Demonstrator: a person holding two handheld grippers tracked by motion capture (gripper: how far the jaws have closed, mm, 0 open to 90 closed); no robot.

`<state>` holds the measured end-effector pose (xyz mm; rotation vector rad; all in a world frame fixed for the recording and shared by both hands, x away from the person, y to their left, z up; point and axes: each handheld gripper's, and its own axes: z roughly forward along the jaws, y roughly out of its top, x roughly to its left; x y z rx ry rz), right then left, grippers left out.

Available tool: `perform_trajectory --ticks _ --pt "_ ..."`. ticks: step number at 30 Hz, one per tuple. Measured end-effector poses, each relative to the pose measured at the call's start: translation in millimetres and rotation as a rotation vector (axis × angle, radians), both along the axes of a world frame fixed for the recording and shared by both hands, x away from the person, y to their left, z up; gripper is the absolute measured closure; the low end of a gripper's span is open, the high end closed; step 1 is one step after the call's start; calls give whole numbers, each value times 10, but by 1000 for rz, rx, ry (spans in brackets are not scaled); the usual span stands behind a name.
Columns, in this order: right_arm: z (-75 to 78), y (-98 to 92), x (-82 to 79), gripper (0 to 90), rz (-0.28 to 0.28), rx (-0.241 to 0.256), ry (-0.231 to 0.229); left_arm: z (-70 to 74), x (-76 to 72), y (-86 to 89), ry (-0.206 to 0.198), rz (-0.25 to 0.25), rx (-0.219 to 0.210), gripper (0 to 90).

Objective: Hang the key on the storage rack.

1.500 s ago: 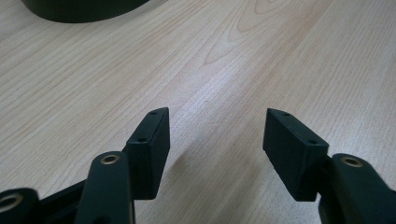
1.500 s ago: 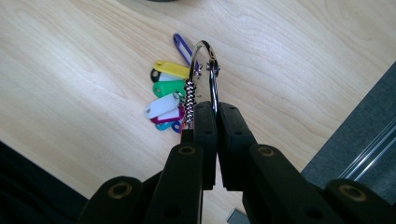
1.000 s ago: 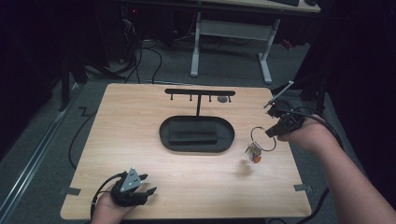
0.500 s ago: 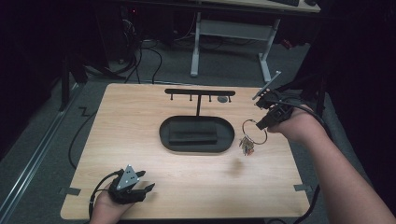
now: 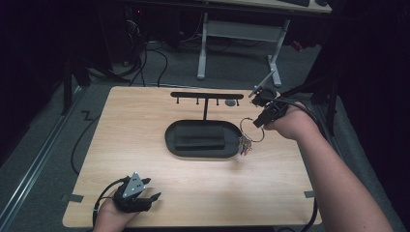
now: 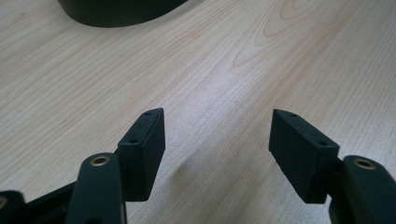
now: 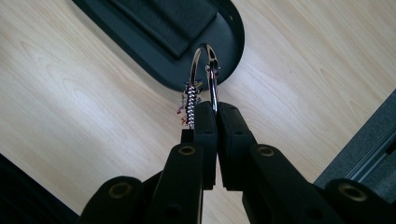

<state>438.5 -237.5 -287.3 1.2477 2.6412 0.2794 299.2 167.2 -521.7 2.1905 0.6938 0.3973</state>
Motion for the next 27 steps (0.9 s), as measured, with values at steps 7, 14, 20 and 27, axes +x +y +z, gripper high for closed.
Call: perform_trajectory --ticks 7,14,20,27 --pt "22 76 88 875 -2 -1 -9 -25 -18 25 10 8 10 354" --pt "59 126 163 875 -1 -3 -20 1 -41 25 -4 10 2 346" --pt "105 126 245 875 -10 20 -36 7 -58 17 -9 6 5 346" --pt "78 86 396 875 -29 30 -43 -10 -55 -10 -6 -6 20 344"
